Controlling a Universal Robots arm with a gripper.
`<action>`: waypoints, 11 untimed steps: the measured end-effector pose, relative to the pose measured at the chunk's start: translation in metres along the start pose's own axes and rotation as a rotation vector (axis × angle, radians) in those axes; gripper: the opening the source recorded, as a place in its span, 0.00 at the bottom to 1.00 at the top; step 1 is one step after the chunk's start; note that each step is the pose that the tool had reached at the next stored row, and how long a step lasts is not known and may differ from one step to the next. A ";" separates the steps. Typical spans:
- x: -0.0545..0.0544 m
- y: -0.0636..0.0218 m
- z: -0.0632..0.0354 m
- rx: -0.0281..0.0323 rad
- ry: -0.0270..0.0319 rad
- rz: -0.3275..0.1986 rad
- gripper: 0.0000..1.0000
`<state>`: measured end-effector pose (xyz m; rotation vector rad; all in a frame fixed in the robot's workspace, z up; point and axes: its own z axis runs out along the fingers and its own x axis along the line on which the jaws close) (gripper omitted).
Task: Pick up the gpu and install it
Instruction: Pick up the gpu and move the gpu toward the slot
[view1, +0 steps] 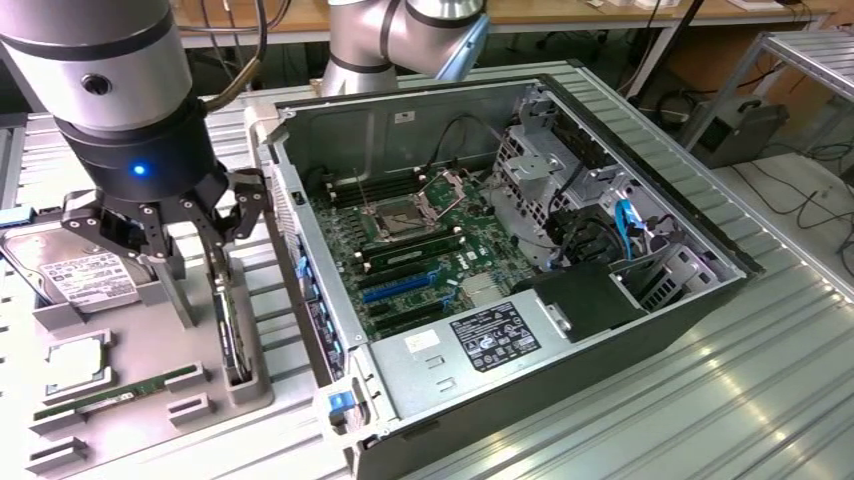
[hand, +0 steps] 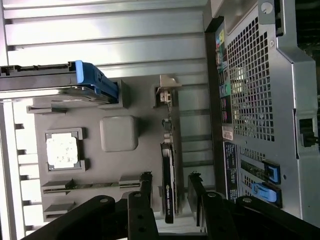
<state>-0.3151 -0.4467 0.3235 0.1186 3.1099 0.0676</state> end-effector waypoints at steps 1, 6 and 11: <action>0.000 -0.0001 0.0018 0.0001 0.0000 0.000 0.42; 0.000 -0.0007 0.0169 0.0000 -0.0001 0.000 0.42; 0.001 -0.0013 0.0290 0.0000 -0.0001 0.000 0.42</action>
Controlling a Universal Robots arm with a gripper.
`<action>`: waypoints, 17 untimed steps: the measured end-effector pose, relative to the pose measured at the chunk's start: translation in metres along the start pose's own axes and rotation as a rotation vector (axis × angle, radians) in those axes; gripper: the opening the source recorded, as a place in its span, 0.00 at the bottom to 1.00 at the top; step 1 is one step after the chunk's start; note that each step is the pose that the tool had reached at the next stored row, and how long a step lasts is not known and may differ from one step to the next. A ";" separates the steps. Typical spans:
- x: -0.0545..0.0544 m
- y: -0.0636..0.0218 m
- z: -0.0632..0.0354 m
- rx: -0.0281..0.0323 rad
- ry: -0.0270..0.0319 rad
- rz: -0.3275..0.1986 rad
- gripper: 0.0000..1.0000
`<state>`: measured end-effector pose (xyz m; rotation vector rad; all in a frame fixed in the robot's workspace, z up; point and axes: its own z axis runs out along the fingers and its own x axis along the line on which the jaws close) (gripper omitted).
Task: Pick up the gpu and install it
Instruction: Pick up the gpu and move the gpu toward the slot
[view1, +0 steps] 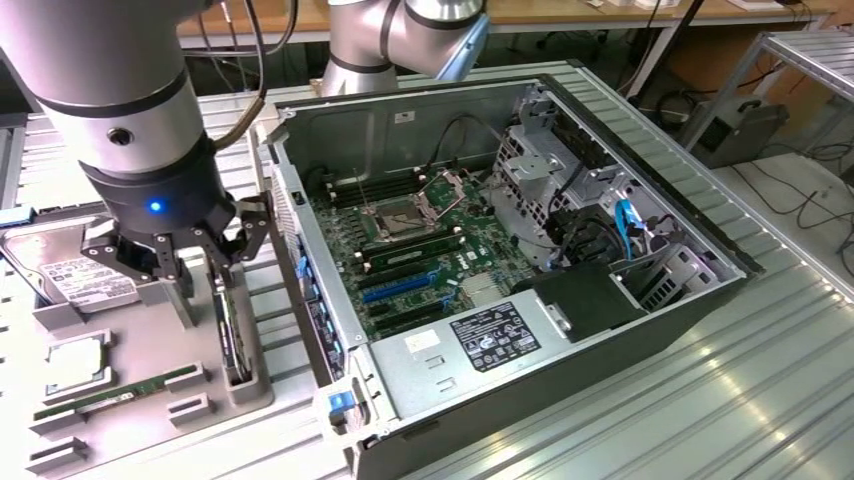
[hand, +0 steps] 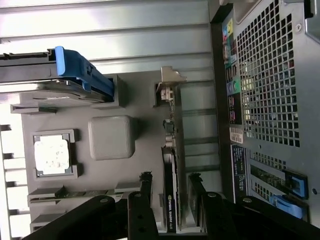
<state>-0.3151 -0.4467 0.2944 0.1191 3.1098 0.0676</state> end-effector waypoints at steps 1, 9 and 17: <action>0.000 -0.0001 0.0023 0.0000 -0.0001 0.000 0.42; 0.001 -0.0011 0.0247 -0.0002 -0.0018 0.000 0.42; 0.001 -0.0023 0.0399 0.0001 -0.0023 0.010 0.42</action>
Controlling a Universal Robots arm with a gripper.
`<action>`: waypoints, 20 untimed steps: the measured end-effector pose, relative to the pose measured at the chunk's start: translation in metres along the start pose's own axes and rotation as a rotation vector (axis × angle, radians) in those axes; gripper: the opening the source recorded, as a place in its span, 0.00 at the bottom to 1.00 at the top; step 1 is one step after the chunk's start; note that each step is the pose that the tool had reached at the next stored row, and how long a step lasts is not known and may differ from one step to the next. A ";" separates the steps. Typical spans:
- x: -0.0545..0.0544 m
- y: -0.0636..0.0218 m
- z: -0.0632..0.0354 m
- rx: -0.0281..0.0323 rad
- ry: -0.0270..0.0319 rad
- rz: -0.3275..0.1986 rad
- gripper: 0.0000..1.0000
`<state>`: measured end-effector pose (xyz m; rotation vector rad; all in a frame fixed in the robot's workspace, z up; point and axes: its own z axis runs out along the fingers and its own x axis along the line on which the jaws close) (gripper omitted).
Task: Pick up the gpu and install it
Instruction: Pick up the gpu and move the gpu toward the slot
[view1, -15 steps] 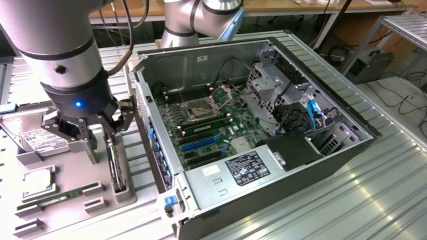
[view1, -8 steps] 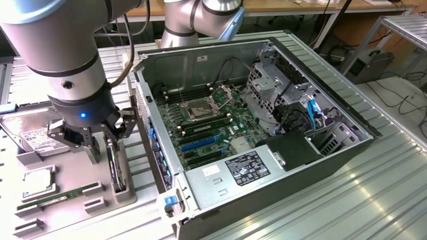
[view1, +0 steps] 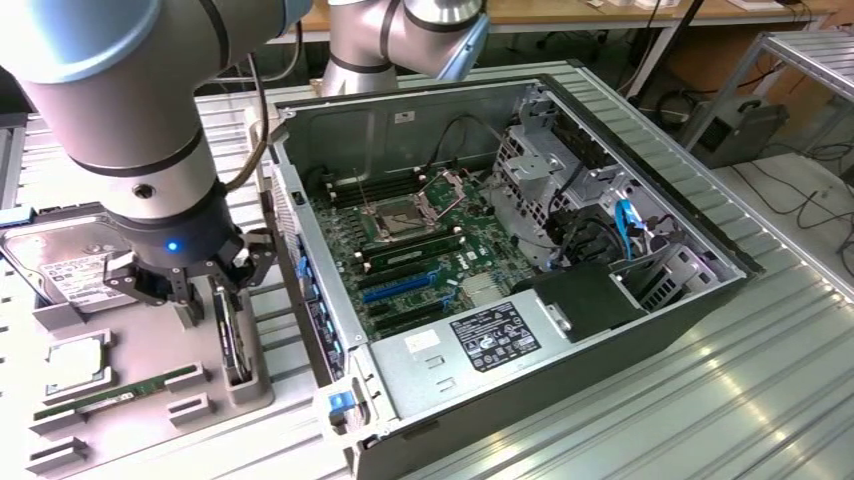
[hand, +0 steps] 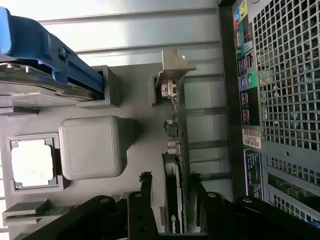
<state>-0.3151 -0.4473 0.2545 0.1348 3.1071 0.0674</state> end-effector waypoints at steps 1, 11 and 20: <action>0.000 -0.0007 0.0018 -0.0001 -0.0001 0.001 0.42; -0.001 -0.0046 0.0101 -0.0065 0.0001 0.010 0.42; -0.001 -0.0049 0.0127 -0.0056 -0.0013 0.039 0.41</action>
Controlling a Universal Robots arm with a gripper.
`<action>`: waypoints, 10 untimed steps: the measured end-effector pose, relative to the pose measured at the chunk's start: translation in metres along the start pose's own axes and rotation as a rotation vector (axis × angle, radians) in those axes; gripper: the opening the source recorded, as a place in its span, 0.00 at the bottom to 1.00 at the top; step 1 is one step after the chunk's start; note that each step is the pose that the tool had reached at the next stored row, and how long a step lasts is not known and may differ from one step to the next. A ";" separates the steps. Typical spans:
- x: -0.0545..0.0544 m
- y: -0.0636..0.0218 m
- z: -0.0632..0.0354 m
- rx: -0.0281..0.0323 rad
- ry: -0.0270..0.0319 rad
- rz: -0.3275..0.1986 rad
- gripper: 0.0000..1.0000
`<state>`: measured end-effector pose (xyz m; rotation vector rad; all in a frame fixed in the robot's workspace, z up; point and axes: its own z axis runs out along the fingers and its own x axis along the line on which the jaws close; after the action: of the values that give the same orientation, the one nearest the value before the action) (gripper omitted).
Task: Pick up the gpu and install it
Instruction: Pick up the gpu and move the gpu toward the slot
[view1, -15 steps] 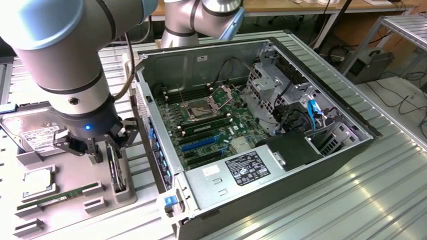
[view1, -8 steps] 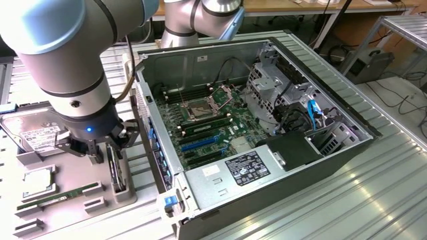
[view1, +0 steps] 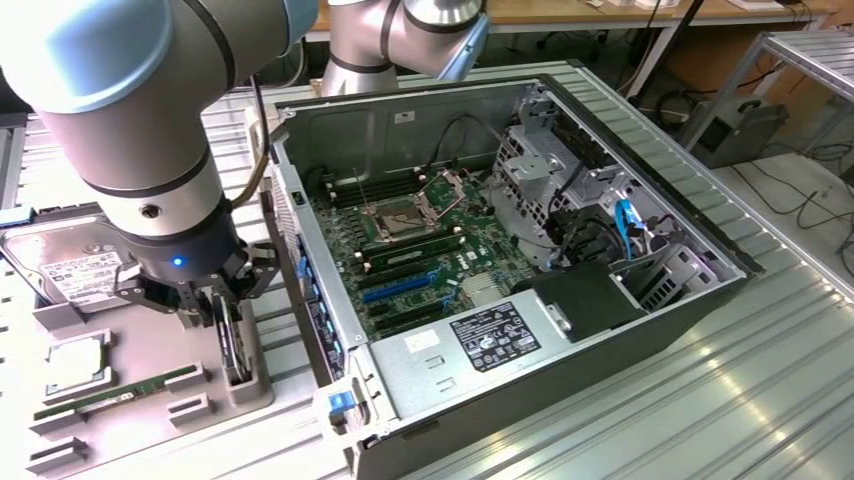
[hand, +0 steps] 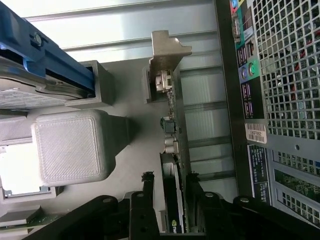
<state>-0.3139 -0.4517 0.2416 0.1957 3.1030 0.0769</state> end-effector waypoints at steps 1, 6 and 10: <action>0.000 0.0000 0.0001 -0.0001 -0.0001 0.000 0.41; 0.000 0.0000 0.0000 0.0000 0.0001 0.000 0.32; 0.000 0.0000 0.0001 -0.0002 0.0002 -0.004 0.27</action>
<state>-0.3140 -0.4517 0.2416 0.1890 3.1034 0.0771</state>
